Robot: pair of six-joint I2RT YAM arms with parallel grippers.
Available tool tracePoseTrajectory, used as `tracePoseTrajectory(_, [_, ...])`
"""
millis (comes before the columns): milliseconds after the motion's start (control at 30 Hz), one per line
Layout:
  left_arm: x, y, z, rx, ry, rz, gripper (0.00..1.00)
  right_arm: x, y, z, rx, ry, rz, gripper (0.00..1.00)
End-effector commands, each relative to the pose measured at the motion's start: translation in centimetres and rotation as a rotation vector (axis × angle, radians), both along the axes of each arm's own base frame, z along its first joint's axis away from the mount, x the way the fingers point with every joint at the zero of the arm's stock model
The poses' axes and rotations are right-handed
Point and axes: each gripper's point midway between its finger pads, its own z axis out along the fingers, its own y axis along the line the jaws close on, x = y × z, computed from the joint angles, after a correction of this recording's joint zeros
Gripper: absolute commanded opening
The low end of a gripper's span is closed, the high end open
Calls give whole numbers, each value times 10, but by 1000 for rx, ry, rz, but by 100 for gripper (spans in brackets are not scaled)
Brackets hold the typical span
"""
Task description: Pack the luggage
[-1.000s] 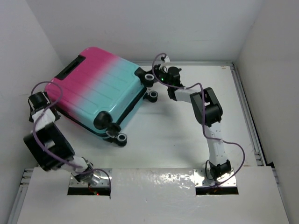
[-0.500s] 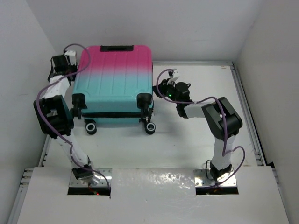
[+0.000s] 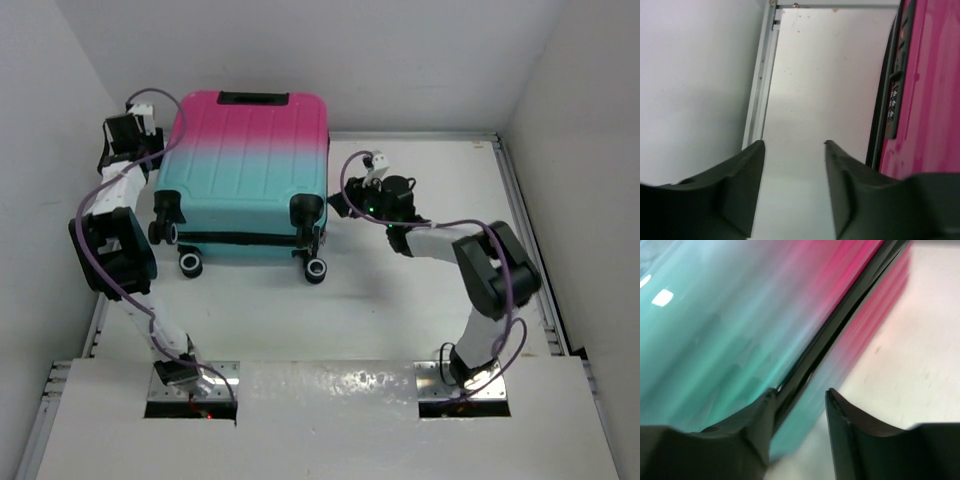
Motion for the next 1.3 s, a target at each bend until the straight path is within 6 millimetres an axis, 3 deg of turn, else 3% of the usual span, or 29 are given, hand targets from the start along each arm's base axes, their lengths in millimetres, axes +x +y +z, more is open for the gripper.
tracePoseTrajectory(0, [2,-36,65,-149,-158,-78,54,-41,-5,45,-19,-105,216,52])
tracePoseTrajectory(33, [10,-23,85,-148,-198,-68,61,-52,-12,23,-90,-18,272,54])
tracePoseTrajectory(100, [5,7,100,-144,-199,-21,65,-67,-9,12,-248,-62,445,54])
tracePoseTrajectory(133, [7,17,121,-122,-233,-19,67,-83,-9,-5,-279,2,500,54])
tracePoseTrajectory(200, [-6,32,135,-87,-223,-23,69,-103,-5,-21,-268,19,566,51])
tracePoseTrajectory(233, [-15,32,154,-62,-244,-47,69,-102,-3,-18,-240,-1,555,51])
tracePoseTrajectory(300, [-38,29,165,4,-202,-119,70,-105,-5,-30,-234,18,513,54])
tracePoseTrajectory(400, [-94,-6,177,77,-125,-257,74,-99,18,-21,-228,-65,528,58])
tracePoseTrajectory(533, [-149,-30,143,50,20,-307,75,-94,39,-18,-199,-93,549,58])
tracePoseTrajectory(633, [-173,-43,124,28,68,-330,75,-92,41,-19,-201,-105,551,58])
tracePoseTrajectory(833, [-193,-47,96,6,141,-315,75,-63,38,-20,-237,-147,460,51])
tracePoseTrajectory(900, [-195,-47,94,8,148,-316,75,-54,40,-11,-249,-181,451,40])
tracePoseTrajectory(1100, [-203,-46,78,22,201,-332,73,-57,42,-3,-221,-214,457,3])
tracePoseTrajectory(1267, [-215,-61,56,-32,251,-396,73,-63,39,13,-151,-285,397,0])
